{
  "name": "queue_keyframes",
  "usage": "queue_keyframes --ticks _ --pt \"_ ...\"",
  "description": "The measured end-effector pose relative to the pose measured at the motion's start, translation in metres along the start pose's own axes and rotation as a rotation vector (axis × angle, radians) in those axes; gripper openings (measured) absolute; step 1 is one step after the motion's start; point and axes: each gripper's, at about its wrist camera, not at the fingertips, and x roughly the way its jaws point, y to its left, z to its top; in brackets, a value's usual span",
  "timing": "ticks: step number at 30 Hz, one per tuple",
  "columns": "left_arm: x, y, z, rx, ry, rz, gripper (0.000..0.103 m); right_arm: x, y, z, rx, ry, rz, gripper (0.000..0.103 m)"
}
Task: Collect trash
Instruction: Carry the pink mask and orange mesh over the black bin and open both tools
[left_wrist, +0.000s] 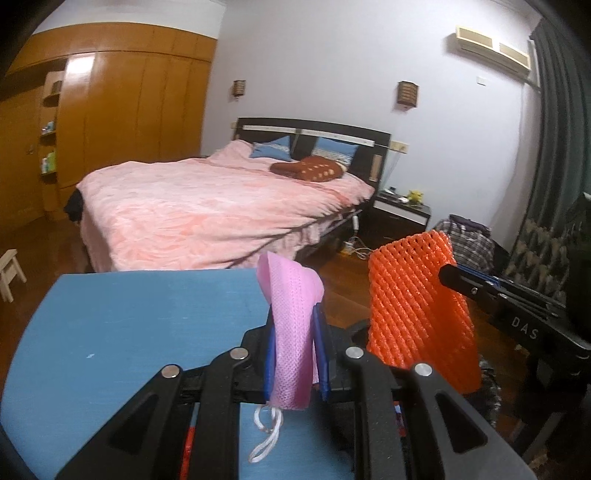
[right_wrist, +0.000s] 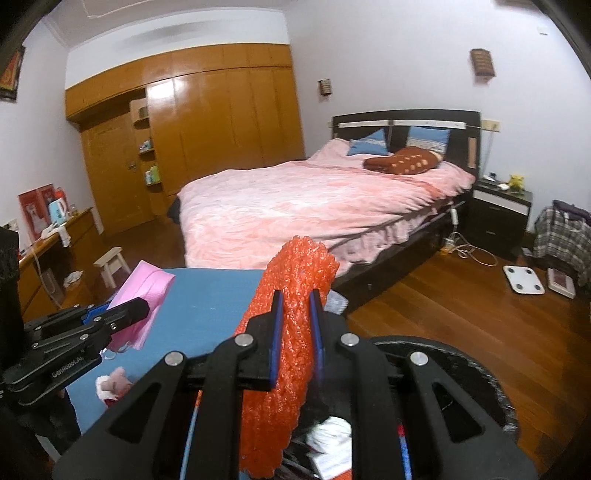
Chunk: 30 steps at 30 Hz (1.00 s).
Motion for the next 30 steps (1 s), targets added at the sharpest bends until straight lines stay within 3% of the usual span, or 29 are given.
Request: queue_keyframes --ticks 19,27,30 --pt "0.056 -0.111 -0.02 0.09 0.065 -0.179 0.018 -0.039 -0.095 -0.042 0.086 0.033 -0.193 0.013" --pt "0.078 -0.137 -0.033 0.113 0.114 -0.226 0.018 -0.039 -0.117 -0.063 0.12 0.072 -0.239 0.013" --pt "0.086 -0.138 -0.037 0.11 0.134 -0.243 0.024 -0.037 -0.123 -0.069 0.126 0.085 -0.254 0.018"
